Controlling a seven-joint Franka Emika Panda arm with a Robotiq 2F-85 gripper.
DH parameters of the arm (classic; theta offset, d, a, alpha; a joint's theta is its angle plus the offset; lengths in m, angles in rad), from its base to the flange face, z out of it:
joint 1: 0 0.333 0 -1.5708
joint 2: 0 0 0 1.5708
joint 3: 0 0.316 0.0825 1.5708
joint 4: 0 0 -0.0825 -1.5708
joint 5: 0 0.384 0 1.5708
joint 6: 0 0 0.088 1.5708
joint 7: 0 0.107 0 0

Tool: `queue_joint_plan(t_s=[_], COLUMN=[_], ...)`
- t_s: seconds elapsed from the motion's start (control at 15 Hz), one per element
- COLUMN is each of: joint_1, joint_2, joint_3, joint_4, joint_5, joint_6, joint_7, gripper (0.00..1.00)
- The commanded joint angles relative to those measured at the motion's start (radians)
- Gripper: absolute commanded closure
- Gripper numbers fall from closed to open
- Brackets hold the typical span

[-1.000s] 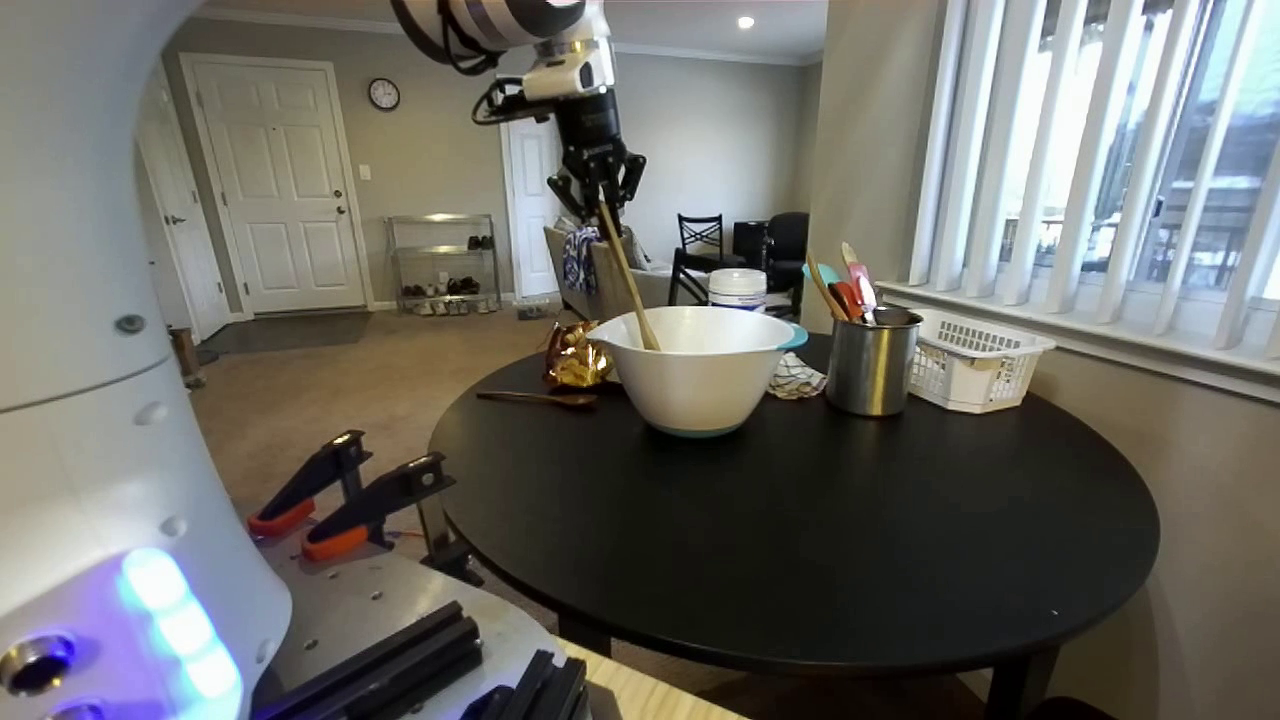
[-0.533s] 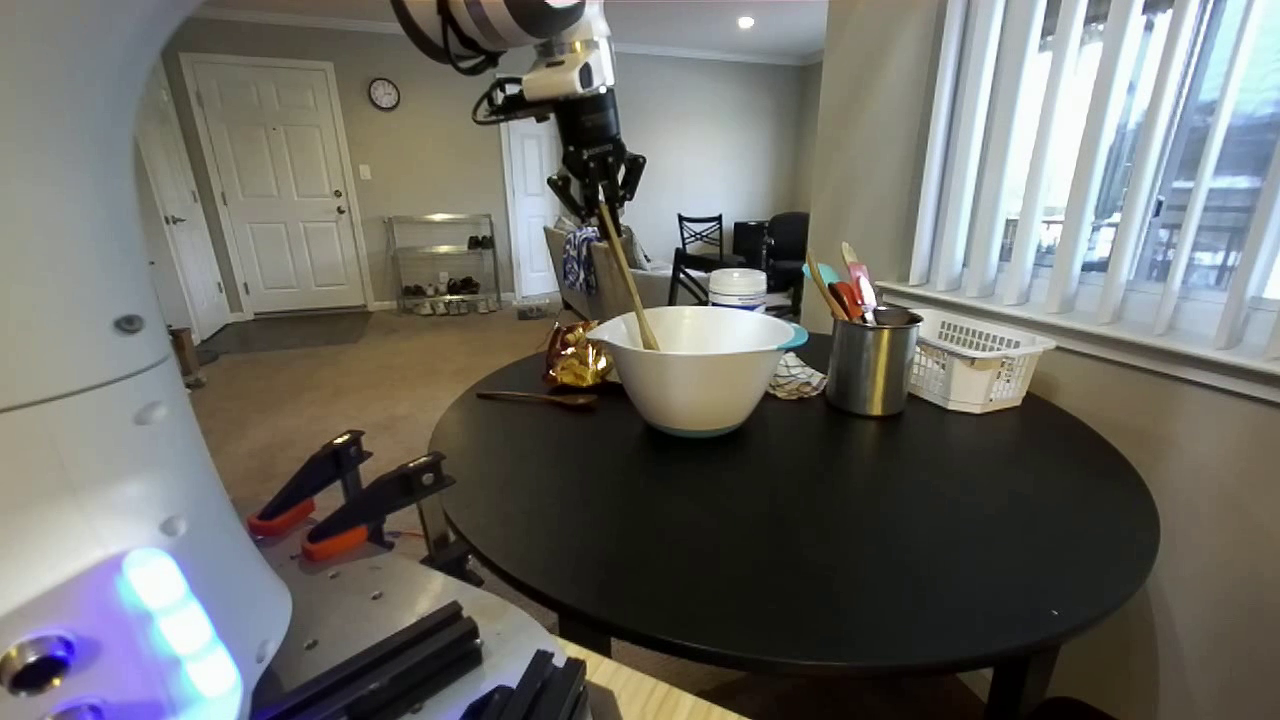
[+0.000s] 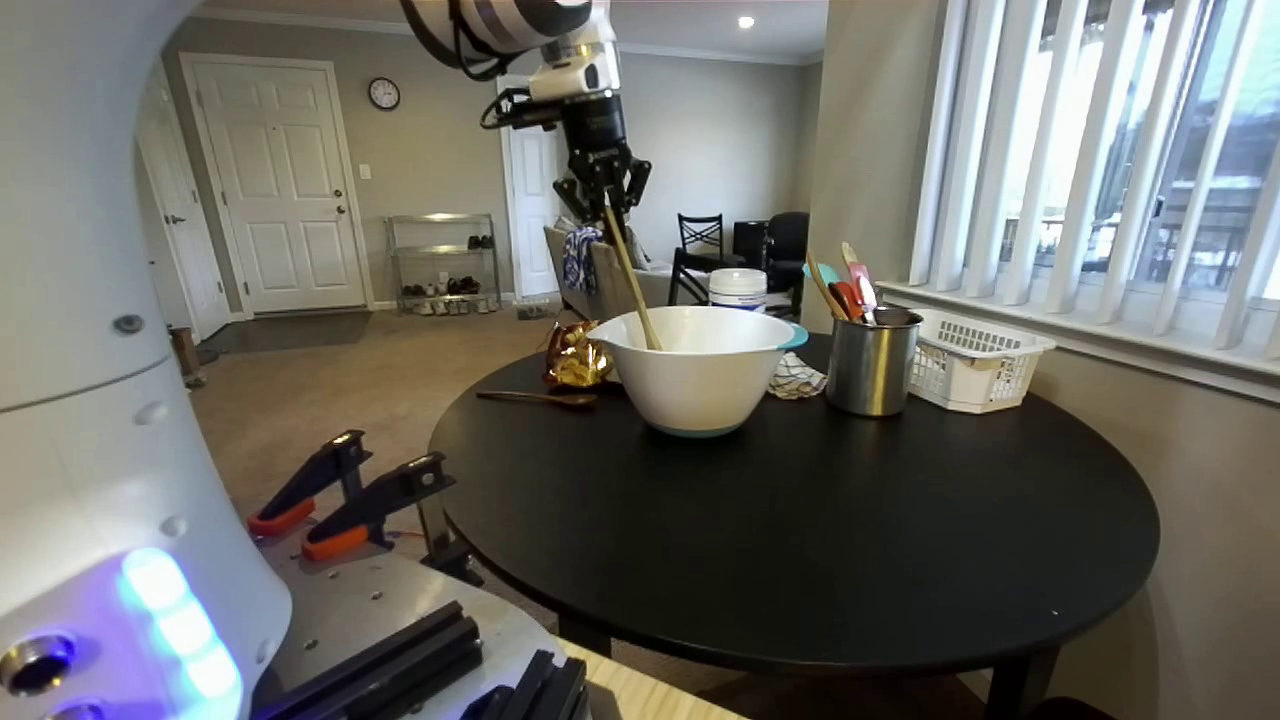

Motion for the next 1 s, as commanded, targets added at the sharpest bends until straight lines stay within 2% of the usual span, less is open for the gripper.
queue_joint_plan(t_s=[0.0,0.2,0.4,0.53,0.73,0.93], joint_1=[-0.181,-0.398,-0.625,-0.73,-0.822,-0.86], joint_2=[0.0,-0.008,0.014,0.023,0.046,0.069], joint_3=[0.154,0.362,0.571,0.689,0.793,0.837], joint_4=[0.067,0.122,0.194,0.244,0.288,0.316], joint_5=[-0.072,-0.065,-0.069,-0.123,-0.197,-0.275], joint_6=[-0.098,-0.209,-0.267,-0.293,-0.308,-0.309], joint_7=[0.061,0.031,0.037,0.095,0.167,0.249], gripper=[0.94,0.94,0.94,0.94,0.94,0.94])
